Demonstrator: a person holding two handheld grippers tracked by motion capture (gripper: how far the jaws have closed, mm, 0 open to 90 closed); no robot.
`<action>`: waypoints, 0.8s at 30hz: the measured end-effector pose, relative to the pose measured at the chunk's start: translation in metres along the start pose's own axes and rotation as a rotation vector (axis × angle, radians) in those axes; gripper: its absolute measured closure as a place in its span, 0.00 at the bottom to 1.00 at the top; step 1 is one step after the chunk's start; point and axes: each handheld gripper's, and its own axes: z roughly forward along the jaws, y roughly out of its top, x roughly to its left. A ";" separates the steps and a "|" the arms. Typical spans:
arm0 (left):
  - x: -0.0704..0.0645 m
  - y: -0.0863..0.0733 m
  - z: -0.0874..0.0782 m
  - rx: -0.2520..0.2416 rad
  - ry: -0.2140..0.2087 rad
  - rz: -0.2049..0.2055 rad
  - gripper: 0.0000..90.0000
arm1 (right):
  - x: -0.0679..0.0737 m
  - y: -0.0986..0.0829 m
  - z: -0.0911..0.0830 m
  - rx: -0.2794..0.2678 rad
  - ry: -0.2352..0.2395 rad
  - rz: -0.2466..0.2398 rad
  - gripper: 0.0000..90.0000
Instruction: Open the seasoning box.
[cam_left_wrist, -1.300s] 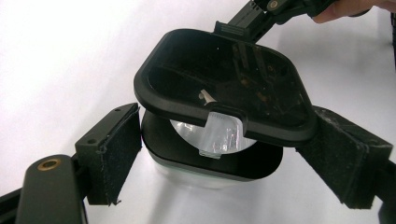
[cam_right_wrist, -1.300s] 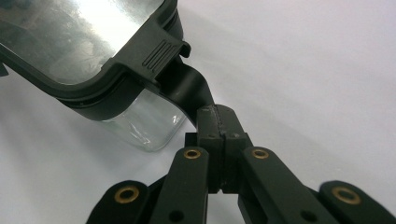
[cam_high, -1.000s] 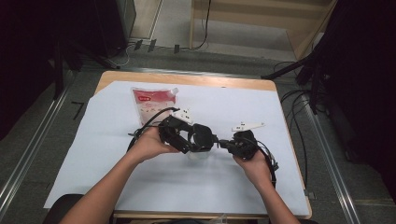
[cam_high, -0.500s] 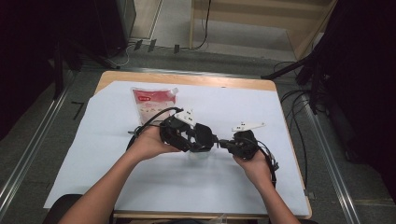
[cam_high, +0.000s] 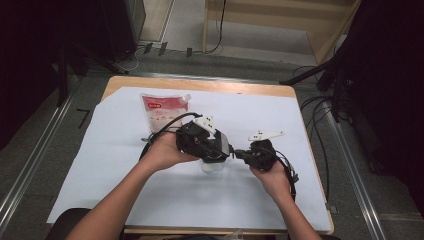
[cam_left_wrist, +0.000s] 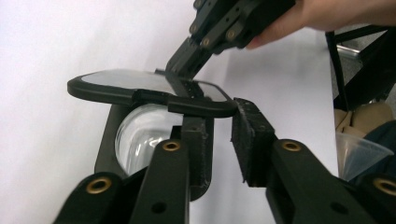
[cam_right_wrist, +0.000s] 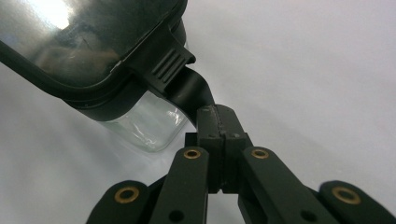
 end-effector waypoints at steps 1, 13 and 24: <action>-0.001 0.001 0.001 -0.002 -0.004 -0.003 0.88 | 0.000 0.000 0.000 0.001 0.000 0.002 1.00; -0.002 0.022 0.015 -0.002 -0.010 -0.004 0.89 | 0.001 -0.001 0.000 -0.004 -0.004 0.007 1.00; 0.002 0.026 0.026 -0.015 -0.038 -0.030 0.88 | 0.001 -0.002 0.000 -0.002 -0.009 0.005 1.00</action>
